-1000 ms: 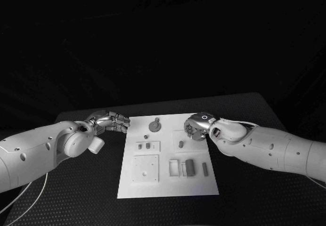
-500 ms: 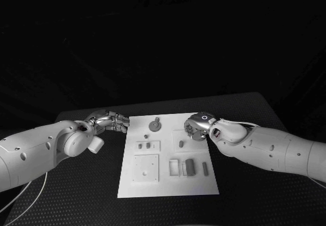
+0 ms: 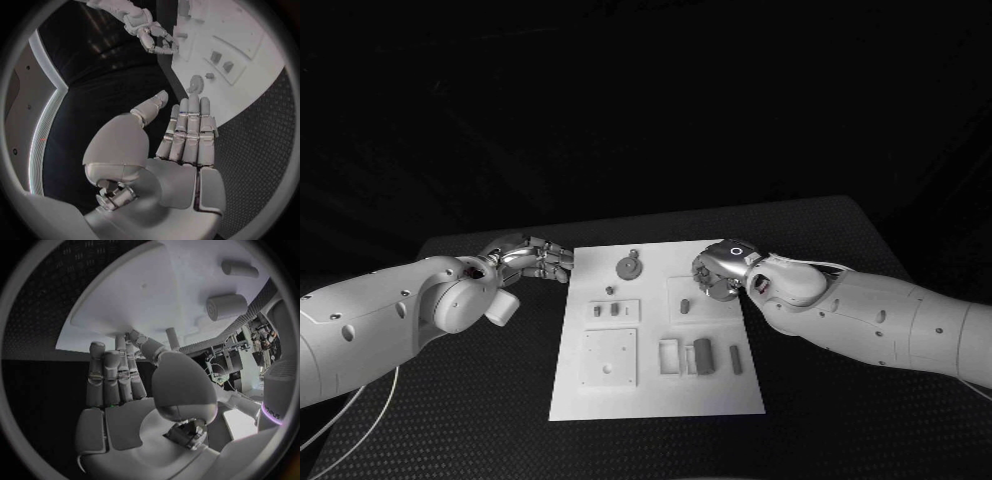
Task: Assemble the parts on the task board
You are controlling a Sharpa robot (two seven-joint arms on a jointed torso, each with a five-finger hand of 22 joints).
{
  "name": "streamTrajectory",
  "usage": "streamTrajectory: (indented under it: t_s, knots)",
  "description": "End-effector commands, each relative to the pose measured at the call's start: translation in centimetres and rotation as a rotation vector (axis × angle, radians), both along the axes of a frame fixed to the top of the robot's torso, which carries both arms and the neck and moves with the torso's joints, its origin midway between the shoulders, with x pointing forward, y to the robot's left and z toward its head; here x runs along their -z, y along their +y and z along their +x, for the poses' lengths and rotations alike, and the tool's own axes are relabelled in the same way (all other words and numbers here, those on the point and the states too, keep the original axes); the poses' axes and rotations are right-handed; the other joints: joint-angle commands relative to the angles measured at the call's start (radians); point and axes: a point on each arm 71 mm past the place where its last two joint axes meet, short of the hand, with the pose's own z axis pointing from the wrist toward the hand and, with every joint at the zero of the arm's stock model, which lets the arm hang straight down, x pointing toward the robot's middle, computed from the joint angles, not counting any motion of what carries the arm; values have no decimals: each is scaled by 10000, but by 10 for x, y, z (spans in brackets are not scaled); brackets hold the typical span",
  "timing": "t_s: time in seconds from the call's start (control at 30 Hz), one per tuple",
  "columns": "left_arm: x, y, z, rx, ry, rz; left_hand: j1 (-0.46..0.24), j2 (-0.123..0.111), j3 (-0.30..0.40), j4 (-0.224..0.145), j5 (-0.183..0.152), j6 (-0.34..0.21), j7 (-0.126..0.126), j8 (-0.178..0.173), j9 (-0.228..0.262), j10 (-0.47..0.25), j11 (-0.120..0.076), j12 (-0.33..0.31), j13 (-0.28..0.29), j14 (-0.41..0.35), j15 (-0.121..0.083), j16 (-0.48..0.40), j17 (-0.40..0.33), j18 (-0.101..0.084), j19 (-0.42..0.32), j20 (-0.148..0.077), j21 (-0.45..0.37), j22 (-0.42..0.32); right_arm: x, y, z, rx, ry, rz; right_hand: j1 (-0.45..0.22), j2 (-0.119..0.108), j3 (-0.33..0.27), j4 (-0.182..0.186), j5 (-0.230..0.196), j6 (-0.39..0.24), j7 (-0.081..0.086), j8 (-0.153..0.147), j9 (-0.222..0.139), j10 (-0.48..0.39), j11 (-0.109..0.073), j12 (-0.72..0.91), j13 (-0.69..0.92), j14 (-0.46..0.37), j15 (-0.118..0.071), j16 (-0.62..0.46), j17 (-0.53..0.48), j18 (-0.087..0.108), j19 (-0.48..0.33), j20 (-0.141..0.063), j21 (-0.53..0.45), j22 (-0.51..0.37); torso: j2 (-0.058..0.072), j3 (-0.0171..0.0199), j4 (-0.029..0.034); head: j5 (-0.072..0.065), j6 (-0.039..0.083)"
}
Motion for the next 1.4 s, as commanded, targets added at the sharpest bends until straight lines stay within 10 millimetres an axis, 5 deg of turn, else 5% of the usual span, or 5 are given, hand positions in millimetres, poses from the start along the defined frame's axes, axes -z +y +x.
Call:
streamTrajectory:
  t_s: [0.03,1.0,1.4]
  knots:
    - [-1,0,0,26,-67,-4,-76,-57,-58,15,43,-64,13,-70,-12,-70,7,-28,-11,-1,64,-57,15,31,-36,40,10,-16,5,-2,-2,-6,233,-131,89,-26,-5,-21,23,57,-11,46,20,82,10,29,83,18,-84,35,17,235,38,-22,54,162,2,2,-1,-1,2]
    - [-1,4,2,-91,-62,56,-114,-68,-70,33,44,-109,32,-81,-14,-126,29,-24,-38,12,64,-110,84,32,-29,43,13,-48,-29,1,1,17,438,580,75,-34,-28,-17,24,79,-19,62,32,120,-5,19,118,37,-99,45,56,235,69,-37,70,172,1,-4,4,14,-17]
    - [-1,4,3,-155,-94,76,-124,-70,-72,36,44,-120,36,-82,-14,-144,35,-24,-47,16,64,-126,107,33,-27,43,14,-58,-51,41,-15,-1036,63,3094,69,-12,-25,-17,27,71,-17,59,33,119,-6,7,126,30,-102,35,64,235,73,-39,67,170,-2,-17,16,213,-5]
